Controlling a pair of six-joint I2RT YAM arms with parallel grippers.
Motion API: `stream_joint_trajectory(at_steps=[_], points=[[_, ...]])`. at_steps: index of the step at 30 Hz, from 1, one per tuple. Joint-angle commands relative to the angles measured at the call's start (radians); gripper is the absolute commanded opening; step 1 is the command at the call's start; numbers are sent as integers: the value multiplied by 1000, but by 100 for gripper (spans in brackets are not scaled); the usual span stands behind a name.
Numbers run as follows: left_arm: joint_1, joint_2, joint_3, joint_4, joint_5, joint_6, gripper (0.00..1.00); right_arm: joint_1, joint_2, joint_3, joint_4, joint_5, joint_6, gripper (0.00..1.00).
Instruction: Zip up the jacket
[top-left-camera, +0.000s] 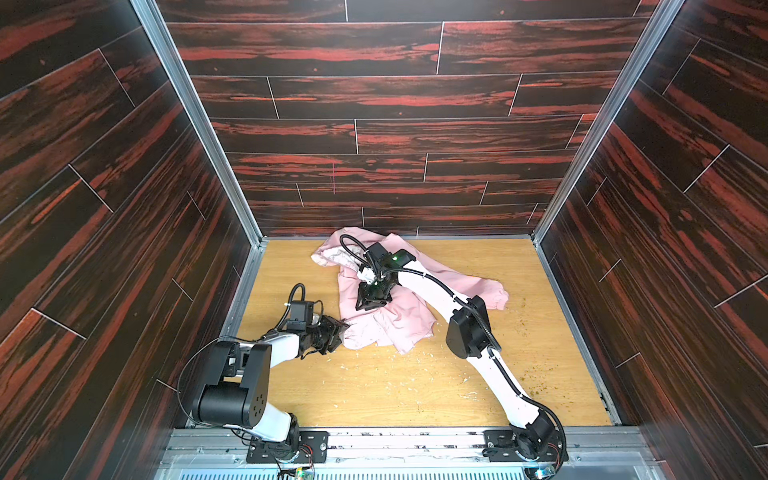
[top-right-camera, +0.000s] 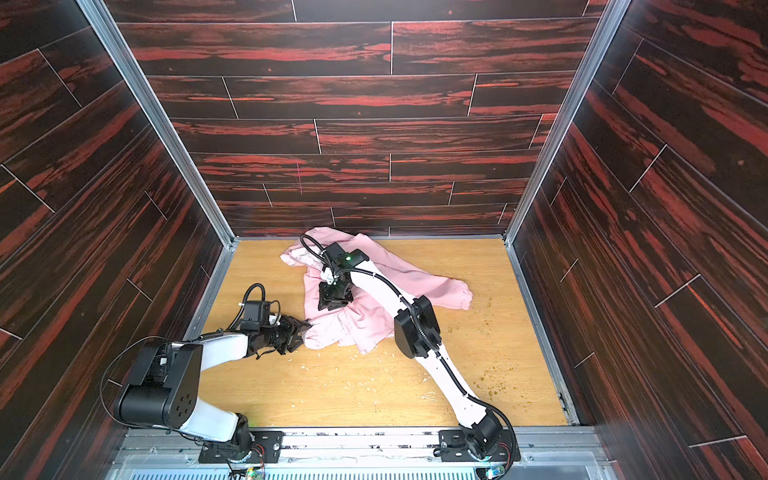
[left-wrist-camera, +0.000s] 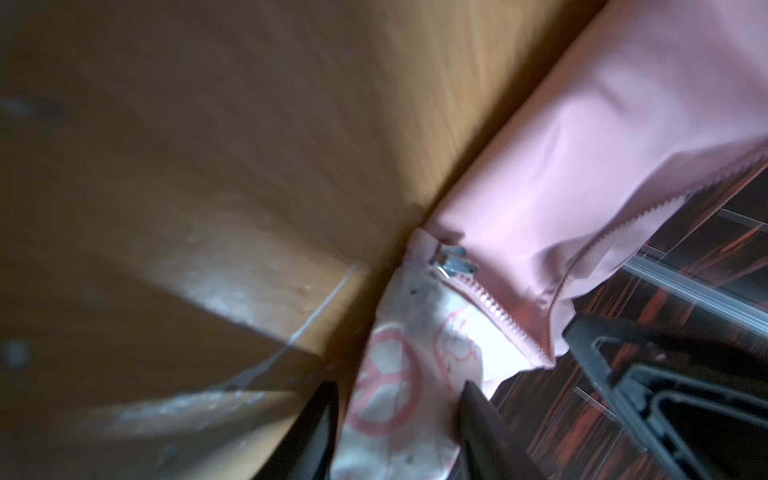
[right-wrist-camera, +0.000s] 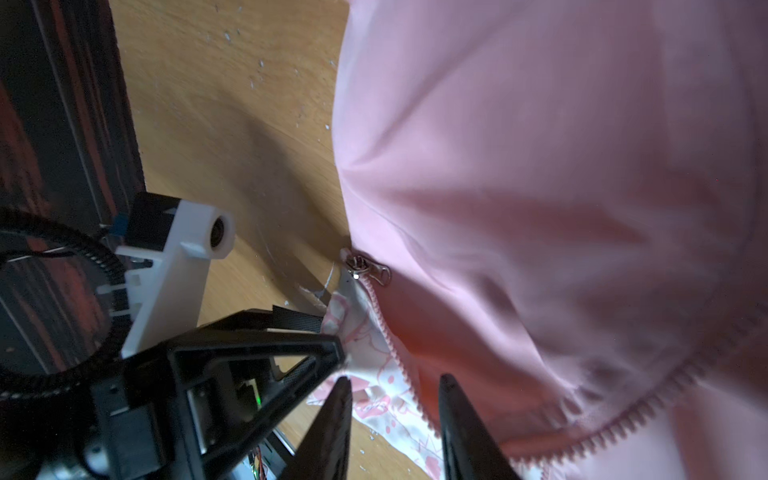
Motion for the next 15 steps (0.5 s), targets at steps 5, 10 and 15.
stream_joint_trajectory(at_steps=[5, 10, 15], points=[[-7, -105, 56, -152, -89, 109, 14, -27, -73, -59, 26, -36, 57, 35], [-28, -143, 166, -316, -119, 239, 0, -57, -147, -122, 73, -61, 103, 33], [-99, -168, 337, -532, -210, 408, 0, -107, -251, -236, 123, -72, 154, 32]])
